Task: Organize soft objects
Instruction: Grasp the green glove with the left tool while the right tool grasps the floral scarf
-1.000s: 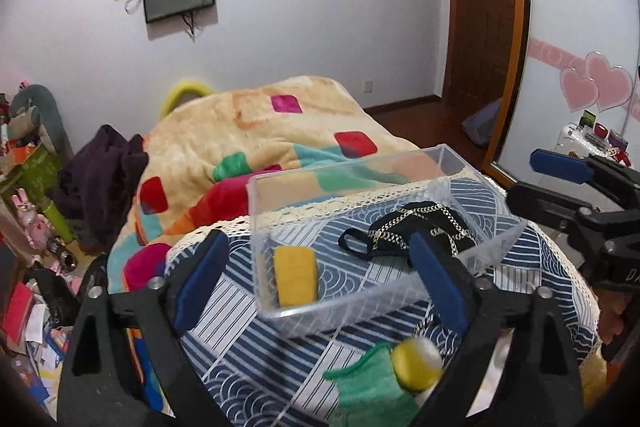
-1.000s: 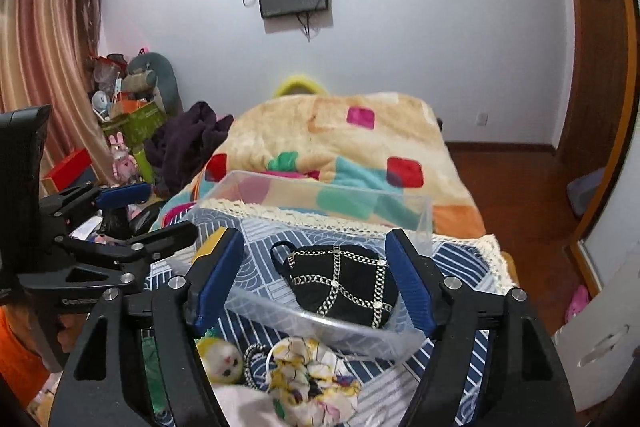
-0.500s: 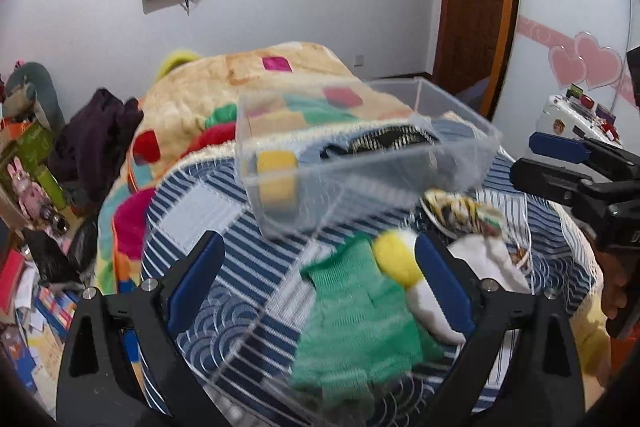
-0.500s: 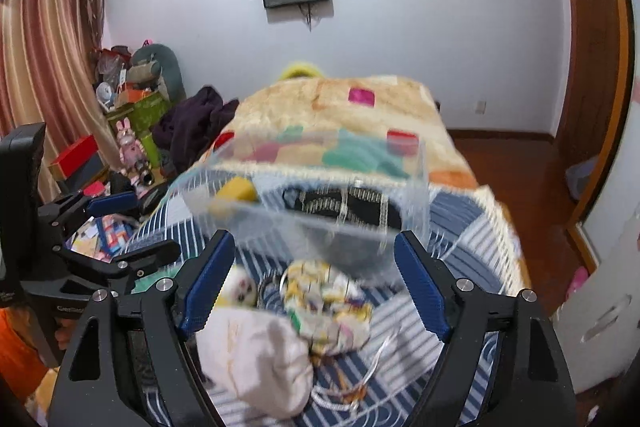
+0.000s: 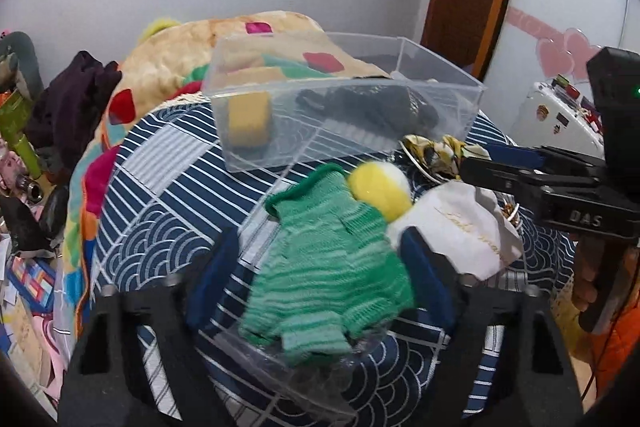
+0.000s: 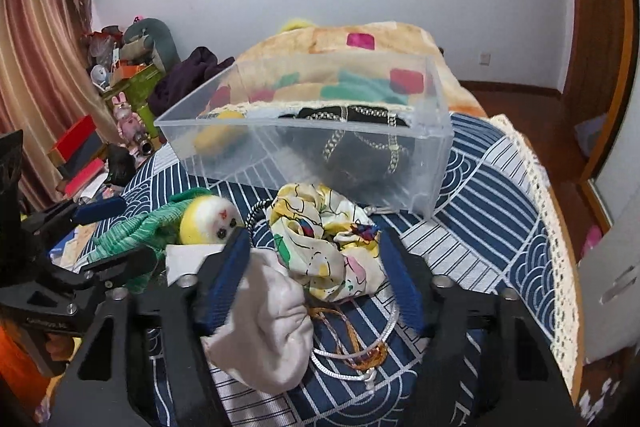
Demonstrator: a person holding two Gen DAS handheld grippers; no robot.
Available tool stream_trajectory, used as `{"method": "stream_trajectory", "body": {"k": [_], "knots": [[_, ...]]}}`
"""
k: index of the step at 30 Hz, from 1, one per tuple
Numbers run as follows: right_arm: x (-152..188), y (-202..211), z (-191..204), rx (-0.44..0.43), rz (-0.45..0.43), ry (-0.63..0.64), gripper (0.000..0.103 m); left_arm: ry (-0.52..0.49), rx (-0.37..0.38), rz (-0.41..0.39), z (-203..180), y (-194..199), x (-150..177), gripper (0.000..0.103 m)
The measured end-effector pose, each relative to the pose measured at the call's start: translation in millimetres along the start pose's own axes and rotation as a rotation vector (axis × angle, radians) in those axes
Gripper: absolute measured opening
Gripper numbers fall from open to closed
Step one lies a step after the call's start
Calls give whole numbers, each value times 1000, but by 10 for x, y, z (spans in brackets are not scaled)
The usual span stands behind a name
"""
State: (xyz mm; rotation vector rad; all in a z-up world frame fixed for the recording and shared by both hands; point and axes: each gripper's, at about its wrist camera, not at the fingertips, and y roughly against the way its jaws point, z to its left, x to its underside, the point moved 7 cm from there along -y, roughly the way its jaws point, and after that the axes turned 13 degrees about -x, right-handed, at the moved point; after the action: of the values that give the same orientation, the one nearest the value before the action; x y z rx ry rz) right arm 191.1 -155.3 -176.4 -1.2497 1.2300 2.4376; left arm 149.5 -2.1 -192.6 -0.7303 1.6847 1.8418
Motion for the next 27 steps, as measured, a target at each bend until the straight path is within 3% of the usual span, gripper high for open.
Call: {"method": "stream_trajectory", "body": {"k": [6, 9, 12, 15, 27], "knots": [[78, -33, -22, -45, 16, -39, 27, 7, -4, -13, -9, 26, 16, 61], [88, -6, -8, -57, 9, -45, 18, 23, 6, -16, 18, 61, 19, 52], [95, 45, 13, -56, -2, -45, 15, 31, 15, -17, 37, 92, 19, 39], [71, 88, 15, -60, -17, -49, 12, 35, 14, -24, 56, 137, 6, 35], [-138, 525, 132, -69, -152, -16, 11, 41, -31, -142, 157, 509, -248, 33]]}}
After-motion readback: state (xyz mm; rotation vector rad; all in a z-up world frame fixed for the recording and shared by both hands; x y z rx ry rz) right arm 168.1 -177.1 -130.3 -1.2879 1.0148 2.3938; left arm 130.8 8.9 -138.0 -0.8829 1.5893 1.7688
